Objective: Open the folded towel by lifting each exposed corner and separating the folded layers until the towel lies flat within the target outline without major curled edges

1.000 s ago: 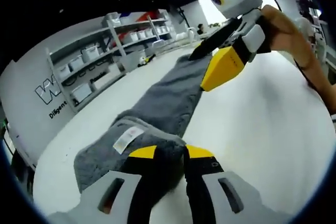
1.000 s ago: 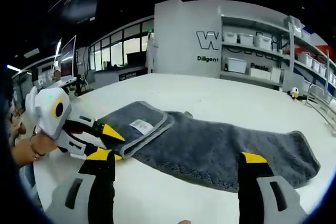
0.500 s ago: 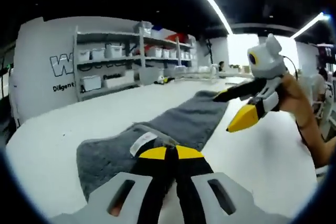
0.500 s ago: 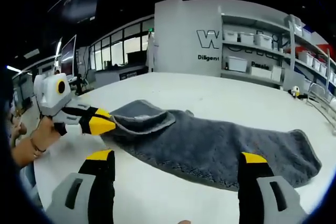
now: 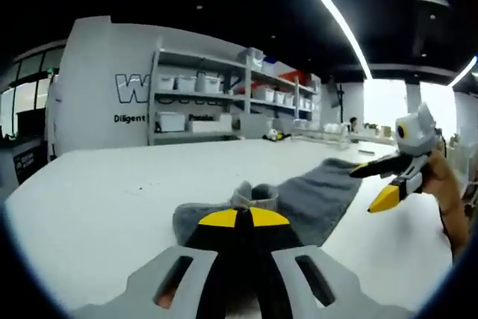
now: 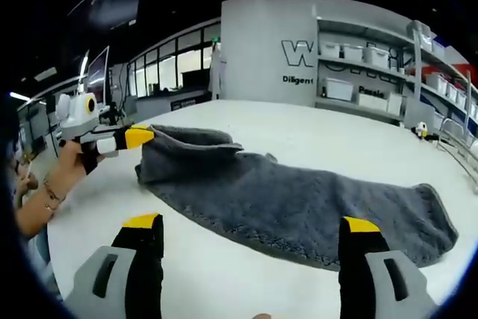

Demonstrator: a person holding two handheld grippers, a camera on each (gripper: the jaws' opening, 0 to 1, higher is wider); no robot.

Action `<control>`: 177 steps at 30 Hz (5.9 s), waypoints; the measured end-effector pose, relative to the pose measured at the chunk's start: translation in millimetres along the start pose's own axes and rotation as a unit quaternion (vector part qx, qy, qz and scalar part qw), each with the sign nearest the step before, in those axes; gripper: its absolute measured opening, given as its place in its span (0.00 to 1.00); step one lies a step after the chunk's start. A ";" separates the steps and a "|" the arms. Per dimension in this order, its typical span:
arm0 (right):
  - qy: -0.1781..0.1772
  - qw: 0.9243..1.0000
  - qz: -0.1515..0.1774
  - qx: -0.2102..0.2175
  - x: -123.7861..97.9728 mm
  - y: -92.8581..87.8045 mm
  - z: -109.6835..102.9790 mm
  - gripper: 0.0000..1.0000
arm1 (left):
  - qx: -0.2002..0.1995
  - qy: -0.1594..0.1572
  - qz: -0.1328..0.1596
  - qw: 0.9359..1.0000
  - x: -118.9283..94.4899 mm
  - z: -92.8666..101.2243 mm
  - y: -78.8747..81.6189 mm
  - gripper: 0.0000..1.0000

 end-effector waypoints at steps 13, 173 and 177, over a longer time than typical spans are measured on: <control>0.002 1.000 -0.011 -0.009 1.7 -3.2 -3.4 0.99 | 0.025 0.074 -0.005 0.997 -43.4 -50.5 -6.2 0.03; 0.049 0.997 -0.029 -0.043 1.9 -6.9 -21.5 0.99 | 0.284 0.100 -0.137 0.944 -200.1 -59.4 -36.3 0.05; 0.051 0.997 -0.029 -0.047 2.0 -6.4 -22.4 0.99 | 0.271 0.111 -0.146 0.945 -202.3 -67.9 -41.4 0.05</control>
Point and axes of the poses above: the point that each gripper's makers call its tool centre point, and the gripper's own axes: x roughly forward along the fingers, z roughly to its right, y roughly out of its top, the point moved 8 cm from there along -x, roughly backward along the fingers, and after that the axes turned 3 degrees about -y, right-handed, at the moved point
